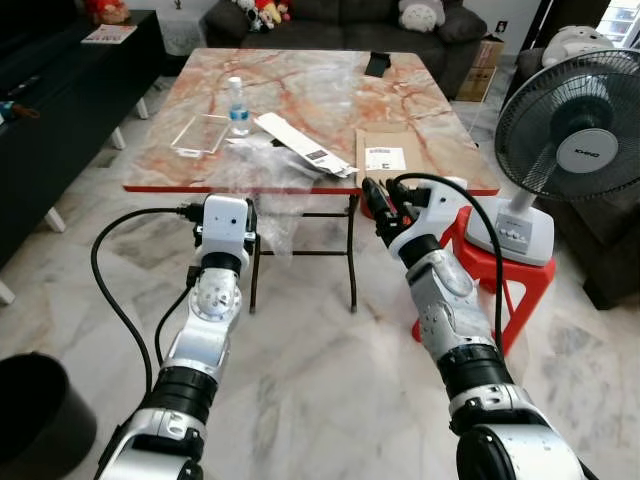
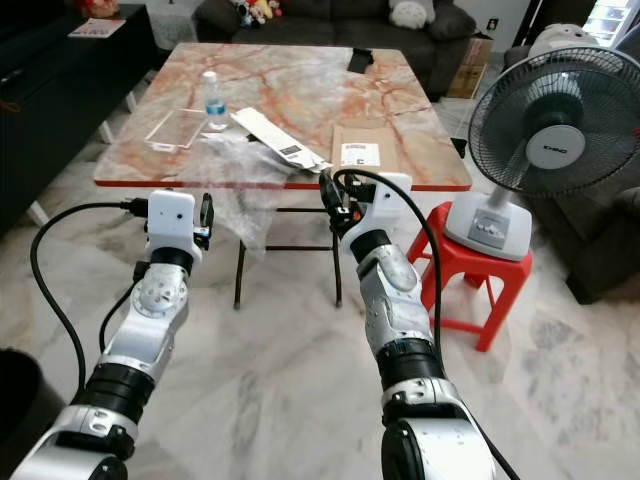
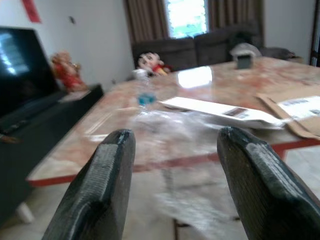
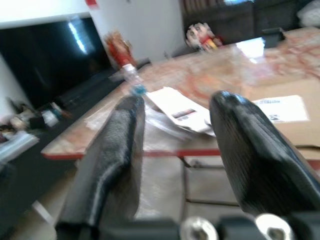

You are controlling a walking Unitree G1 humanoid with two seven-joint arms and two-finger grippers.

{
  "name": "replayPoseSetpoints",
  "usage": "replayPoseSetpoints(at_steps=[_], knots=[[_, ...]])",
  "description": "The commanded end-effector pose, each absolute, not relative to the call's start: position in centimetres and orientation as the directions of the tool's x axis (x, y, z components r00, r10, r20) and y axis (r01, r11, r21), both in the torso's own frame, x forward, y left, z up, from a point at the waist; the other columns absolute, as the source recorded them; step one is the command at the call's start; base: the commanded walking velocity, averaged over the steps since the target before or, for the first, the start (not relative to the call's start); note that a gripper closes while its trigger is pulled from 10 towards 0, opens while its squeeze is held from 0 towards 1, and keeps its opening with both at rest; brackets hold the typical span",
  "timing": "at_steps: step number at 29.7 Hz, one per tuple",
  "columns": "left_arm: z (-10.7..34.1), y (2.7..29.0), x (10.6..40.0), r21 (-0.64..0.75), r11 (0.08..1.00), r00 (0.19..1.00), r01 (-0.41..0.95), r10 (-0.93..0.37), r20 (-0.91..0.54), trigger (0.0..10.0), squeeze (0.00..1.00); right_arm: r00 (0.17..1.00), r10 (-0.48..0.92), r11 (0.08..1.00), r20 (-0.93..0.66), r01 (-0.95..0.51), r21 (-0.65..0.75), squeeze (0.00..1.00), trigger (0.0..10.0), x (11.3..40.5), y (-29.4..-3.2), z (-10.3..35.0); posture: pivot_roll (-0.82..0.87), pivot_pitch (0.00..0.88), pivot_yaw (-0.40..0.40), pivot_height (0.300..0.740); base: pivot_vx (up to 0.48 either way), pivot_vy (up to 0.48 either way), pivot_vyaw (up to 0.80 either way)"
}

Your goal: Picking trash to rubbish bin

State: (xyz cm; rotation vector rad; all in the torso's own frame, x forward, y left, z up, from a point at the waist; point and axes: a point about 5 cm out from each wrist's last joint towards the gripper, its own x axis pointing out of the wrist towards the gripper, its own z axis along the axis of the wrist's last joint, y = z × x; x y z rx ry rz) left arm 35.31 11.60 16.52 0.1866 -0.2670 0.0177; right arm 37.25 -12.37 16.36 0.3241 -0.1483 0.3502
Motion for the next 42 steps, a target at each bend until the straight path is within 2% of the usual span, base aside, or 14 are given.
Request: replayPoseSetpoints(at_steps=[1, 42], knots=[[17.2, 12.3, 35.5, 0.207, 0.976, 0.959, -0.067, 0.005, 0.284, 10.0, 0.0, 0.915, 0.333, 0.878, 0.229, -0.39, 0.279, 0.0, 10.0, 37.3, -11.6, 17.2, 0.0, 0.0, -0.067, 0.74, 0.48, 0.0, 0.0], [19.5, 12.4, 35.2, 0.268, 0.963, 0.946, -0.03, -0.06, 0.32, 10.0, 0.0, 0.909, 0.349, 0.854, 0.227, -0.409, 0.322, 0.0, 10.0, 37.1, -10.2, 17.1, 0.01, 0.0, -0.068, 0.74, 0.48, 0.0, -0.03]])
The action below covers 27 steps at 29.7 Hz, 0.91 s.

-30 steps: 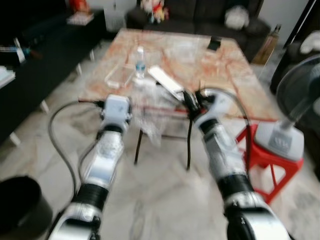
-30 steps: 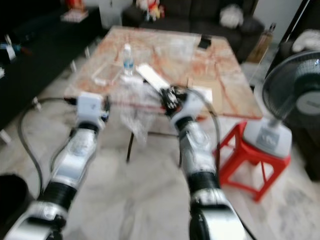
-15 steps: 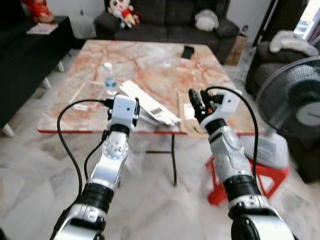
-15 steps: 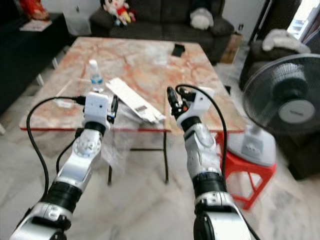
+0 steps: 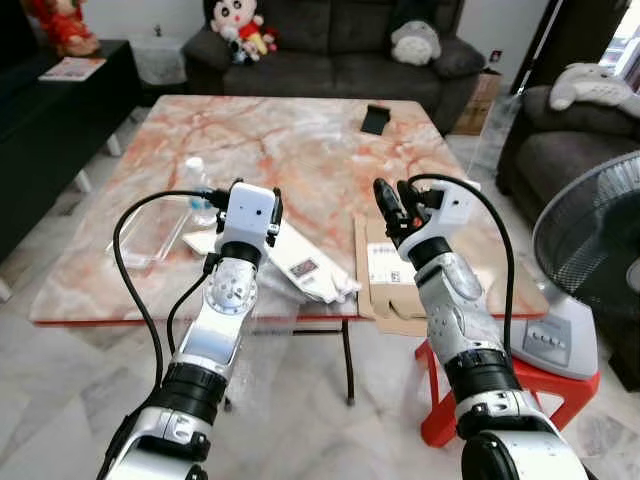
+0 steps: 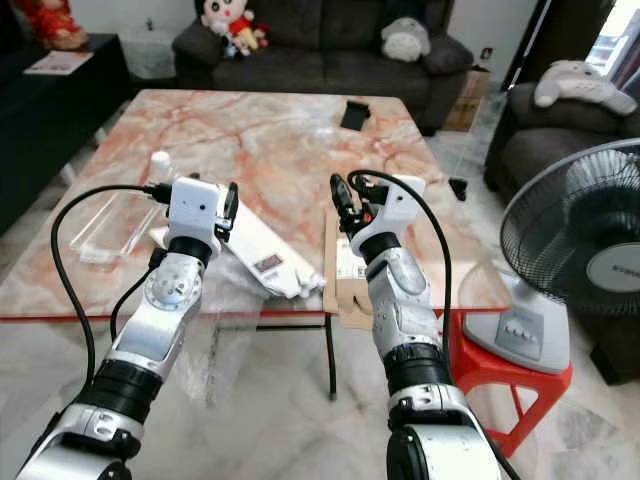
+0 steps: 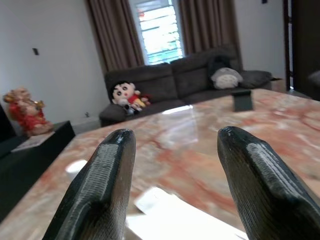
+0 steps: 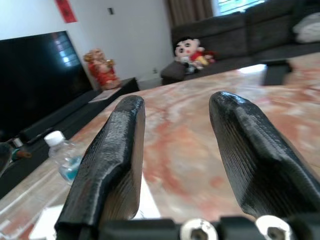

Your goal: Picking trash to rubbish bin

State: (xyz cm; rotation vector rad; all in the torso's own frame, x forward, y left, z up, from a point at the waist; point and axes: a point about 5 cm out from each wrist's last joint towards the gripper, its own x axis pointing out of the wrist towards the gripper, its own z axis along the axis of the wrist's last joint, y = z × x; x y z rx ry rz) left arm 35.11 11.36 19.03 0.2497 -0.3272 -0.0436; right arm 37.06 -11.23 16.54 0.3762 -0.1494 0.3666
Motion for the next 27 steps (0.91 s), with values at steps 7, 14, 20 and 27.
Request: replayPoseSetpoints(at_steps=[7, 14, 20, 27], knots=[[19.7, 11.7, 35.0, 0.316, 0.947, 0.94, 0.05, -0.152, 0.305, 10.0, 0.0, 0.909, 0.352, 0.854, 0.224, -0.41, 0.321, 0.0, 10.0, 37.1, -10.3, 17.2, 0.01, 0.0, -0.07, 0.74, 0.048, 0.0, 0.0], [20.7, 12.4, 35.0, 0.381, 0.919, 0.929, 0.105, -0.227, 0.292, 10.0, 0.0, 0.909, 0.351, 0.855, 0.222, -0.408, 0.319, 0.0, 10.0, 37.0, -10.4, 17.2, 0.01, 0.001, -0.071, 0.74, 0.0, 0.0, 0.0], [21.2, 14.0, 35.1, 0.422, 0.88, 0.927, 0.218, -0.322, 0.191, 10.0, 1.0, 0.908, 0.357, 0.853, 0.218, -0.412, 0.32, 0.0, 10.0, 37.0, -10.4, 17.1, 0.02, 0.009, -0.077, 0.74, 0.0, 0.0, 0.0], [20.4, 14.2, 34.9, 0.511, 0.787, 0.895, 0.346, -0.44, 0.072, 10.0, 1.0, 0.906, 0.368, 0.85, 0.21, -0.419, 0.32, 0.0, 10.0, 36.9, -10.2, 16.9, 0.02, 0.012, -0.082, 0.74, 0.0, 0.0, 0.0]])
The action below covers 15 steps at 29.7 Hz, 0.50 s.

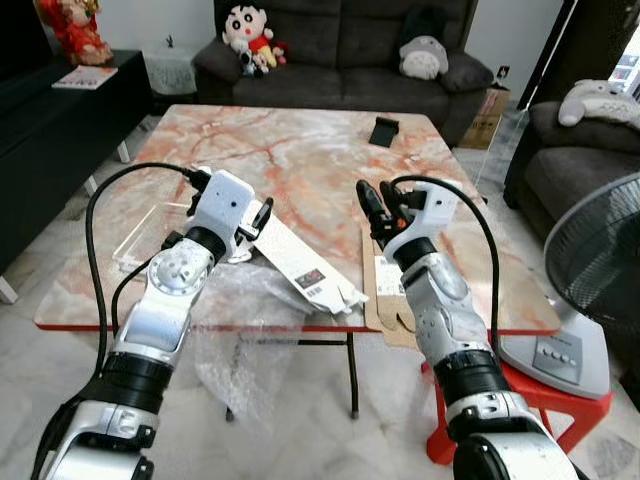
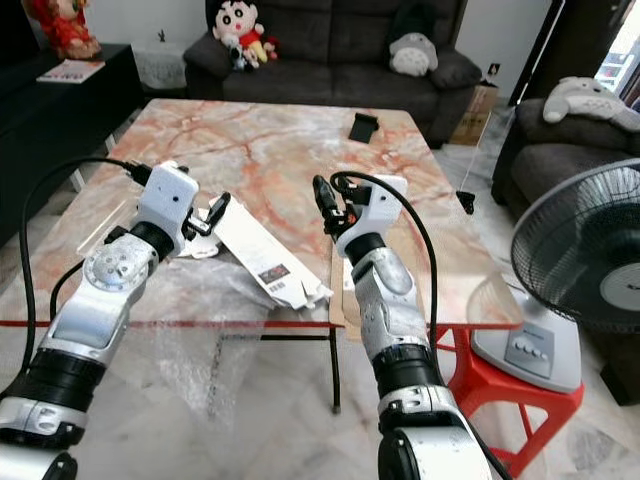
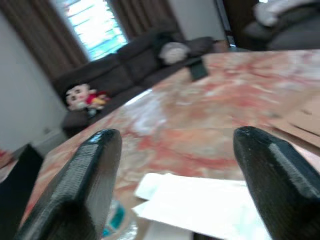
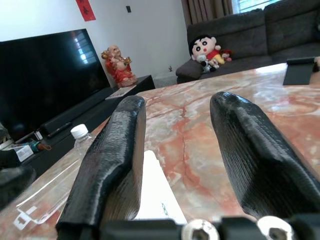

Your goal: Picking trash to rubbish bin

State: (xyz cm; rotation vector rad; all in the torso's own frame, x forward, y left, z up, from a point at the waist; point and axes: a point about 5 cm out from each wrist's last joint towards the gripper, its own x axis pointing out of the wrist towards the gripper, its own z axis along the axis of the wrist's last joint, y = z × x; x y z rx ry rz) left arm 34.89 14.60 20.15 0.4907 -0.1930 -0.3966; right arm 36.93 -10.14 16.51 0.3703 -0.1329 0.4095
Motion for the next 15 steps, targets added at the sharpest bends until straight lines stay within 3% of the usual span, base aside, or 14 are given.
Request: replayPoseSetpoints(at_steps=[1, 5, 14, 15], knots=[[20.1, 14.5, 35.0, 0.525, 0.773, 0.897, 0.356, -0.439, 0.039, 10.0, 1.0, 0.905, 0.37, 0.849, 0.211, -0.421, 0.32, 0.0, 10.0, 36.9, -10.2, 16.9, 0.02, 0.013, -0.082, 0.74, 0.0, 0.0, 0.0], [18.9, 15.7, 35.6, 0.574, 0.731, 0.917, 0.369, -0.388, -0.095, 10.0, 1.0, 0.904, 0.374, 0.847, 0.208, -0.424, 0.321, 0.0, 10.0, 36.9, -10.1, 16.9, 0.02, 0.015, -0.085, 0.74, 0.0, 0.0, 0.0], [18.3, 16.1, 36.4, 0.618, 0.714, 0.941, 0.328, -0.306, -0.147, 10.0, 1.0, 0.903, 0.38, 0.845, 0.198, -0.426, 0.323, 0.0, 10.0, 36.9, -10.1, 16.7, 0.01, 0.015, -0.085, 0.74, 0.0, 0.0, 0.0], [18.4, 15.8, 36.6, 0.593, 0.734, 0.938, 0.33, -0.326, -0.119, 10.0, 0.0, 0.903, 0.382, 0.844, 0.198, -0.428, 0.323, 0.0, 10.0, 36.9, -10.1, 16.7, 0.01, 0.015, -0.085, 0.74, 0.0, 0.0, 0.0]])
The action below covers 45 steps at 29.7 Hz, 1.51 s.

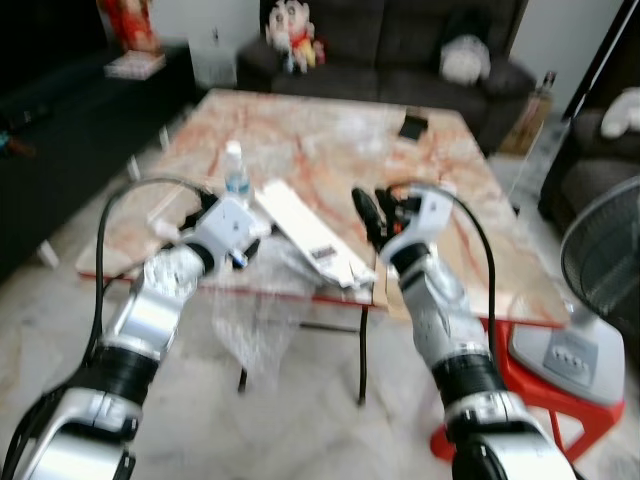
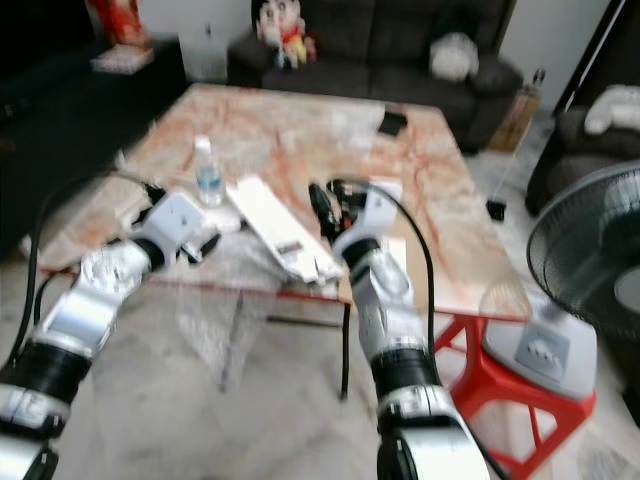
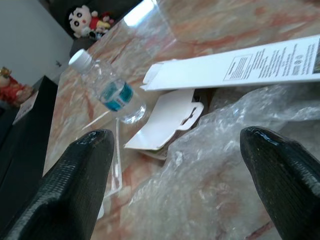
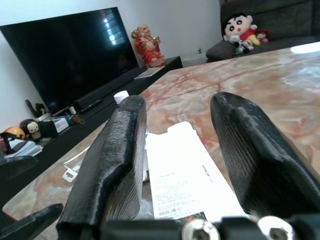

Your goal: Picking trash to rubbish bin

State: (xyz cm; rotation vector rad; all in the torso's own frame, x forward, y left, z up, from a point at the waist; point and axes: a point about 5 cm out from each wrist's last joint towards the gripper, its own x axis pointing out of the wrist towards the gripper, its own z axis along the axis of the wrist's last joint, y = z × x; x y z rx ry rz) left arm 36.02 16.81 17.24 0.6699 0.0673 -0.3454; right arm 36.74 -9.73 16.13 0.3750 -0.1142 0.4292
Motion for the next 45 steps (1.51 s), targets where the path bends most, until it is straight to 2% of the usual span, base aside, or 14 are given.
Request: replayPoseSetpoints(at_steps=[1, 4, 9, 16, 28, 38, 45], knots=[[18.5, 15.6, 36.7, 0.578, 0.745, 0.936, 0.332, -0.335, -0.106, 10.0, 0.0, 0.902, 0.384, 0.843, 0.198, -0.43, 0.323, 0.0, 10.0, 36.9, -10.1, 16.7, 0.01, 0.015, -0.085, 0.74, 0.0, 0.0, 0.0], [18.5, 15.6, 36.9, 0.539, 0.776, 0.937, 0.329, -0.339, -0.084, 10.0, 0.0, 0.901, 0.386, 0.842, 0.197, -0.431, 0.323, 0.0, 10.0, 36.9, -10.0, 16.7, 0.01, 0.018, -0.091, 0.74, 0.0, 0.0, 0.0], [18.4, 15.4, 37.4, 0.535, 0.761, 0.922, 0.368, -0.375, -0.1, 10.0, 0.0, 0.897, 0.395, 0.838, 0.197, -0.44, 0.324, 0.0, 10.0, 36.8, -9.7, 16.6, 0.01, 0.014, -0.09, 0.74, 0.0, 0.0, 0.0], [19.2, 15.3, 38.9, 0.627, 0.663, 0.902, 0.409, -0.395, -0.171, 10.0, 0.0, 0.894, 0.402, 0.835, 0.197, -0.446, 0.323, 0.0, 10.0, 36.6, -9.8, 16.5, 0.0, 0.011, -0.091, 0.74, 0.0, 0.0, 0.0], [18.2, 12.9, 39.7, 0.583, 0.612, 0.839, 0.534, -0.466, -0.28, 10.0, 0.0, 0.898, 0.398, 0.833, 0.186, -0.439, 0.336, 0.0, 10.0, 35.8, -10.1, 16.1, -0.02, 0.072, -0.087, 0.74, 0.0, 0.0, 0.0], [17.4, 12.0, 40.0, 0.602, 0.595, 0.843, 0.533, -0.433, -0.318, 10.0, 0.0, 0.908, 0.387, 0.841, 0.159, -0.419, 0.343, 0.0, 10.0, 34.7, -10.8, 15.5, -0.06, 0.117, -0.091, 0.74, 0.0, 0.0, 0.0], [17.6, 12.4, 40.3, 0.625, 0.596, 0.862, 0.505, -0.391, -0.324, 10.0, 0.0, 0.912, 0.381, 0.843, 0.153, -0.411, 0.348, 0.0, 10.0, 34.5, -11.1, 15.7, -0.06, 0.123, -0.09, 0.74, 0.0, 0.0, 0.0]])
